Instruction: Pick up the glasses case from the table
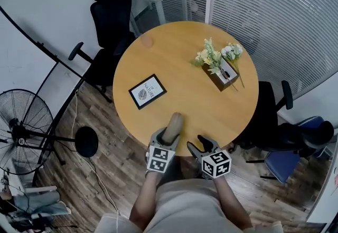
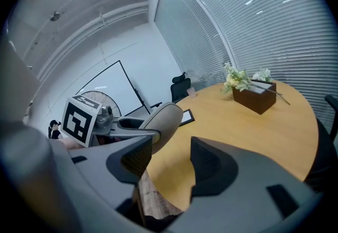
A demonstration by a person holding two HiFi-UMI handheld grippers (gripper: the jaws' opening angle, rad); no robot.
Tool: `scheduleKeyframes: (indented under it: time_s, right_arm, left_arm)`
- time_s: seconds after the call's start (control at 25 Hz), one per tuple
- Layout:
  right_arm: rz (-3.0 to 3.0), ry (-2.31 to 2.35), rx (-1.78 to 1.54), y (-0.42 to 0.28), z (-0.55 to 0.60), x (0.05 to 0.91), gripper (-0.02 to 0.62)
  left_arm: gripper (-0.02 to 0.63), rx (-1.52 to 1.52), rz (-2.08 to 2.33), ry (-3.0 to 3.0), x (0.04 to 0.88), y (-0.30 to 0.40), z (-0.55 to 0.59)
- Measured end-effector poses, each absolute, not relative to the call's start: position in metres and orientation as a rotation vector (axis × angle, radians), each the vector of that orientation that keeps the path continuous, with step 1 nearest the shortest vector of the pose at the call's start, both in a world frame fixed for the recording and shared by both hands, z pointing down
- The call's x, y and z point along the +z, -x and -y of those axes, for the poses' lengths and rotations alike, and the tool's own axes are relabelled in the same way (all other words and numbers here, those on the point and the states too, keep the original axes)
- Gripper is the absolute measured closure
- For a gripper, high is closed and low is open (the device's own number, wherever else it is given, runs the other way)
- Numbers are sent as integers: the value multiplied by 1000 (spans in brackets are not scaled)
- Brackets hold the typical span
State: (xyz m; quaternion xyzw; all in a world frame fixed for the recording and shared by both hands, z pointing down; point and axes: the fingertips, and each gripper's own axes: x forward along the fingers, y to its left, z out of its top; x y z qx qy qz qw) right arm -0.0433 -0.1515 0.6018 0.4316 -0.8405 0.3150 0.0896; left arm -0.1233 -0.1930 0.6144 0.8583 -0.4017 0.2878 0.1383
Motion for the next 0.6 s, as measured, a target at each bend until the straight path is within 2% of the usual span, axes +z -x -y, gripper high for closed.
scheduleKeyframes:
  time_s: [0.32, 0.6]
  right_arm:
    - [2589, -1145, 930, 55, 124, 599, 376]
    - [2616, -1093, 932, 51, 107, 597, 385]
  left_arm:
    - [359, 771, 1277, -2417, 608, 129, 160]
    - [359, 571, 1321, -2343, 596, 133, 129]
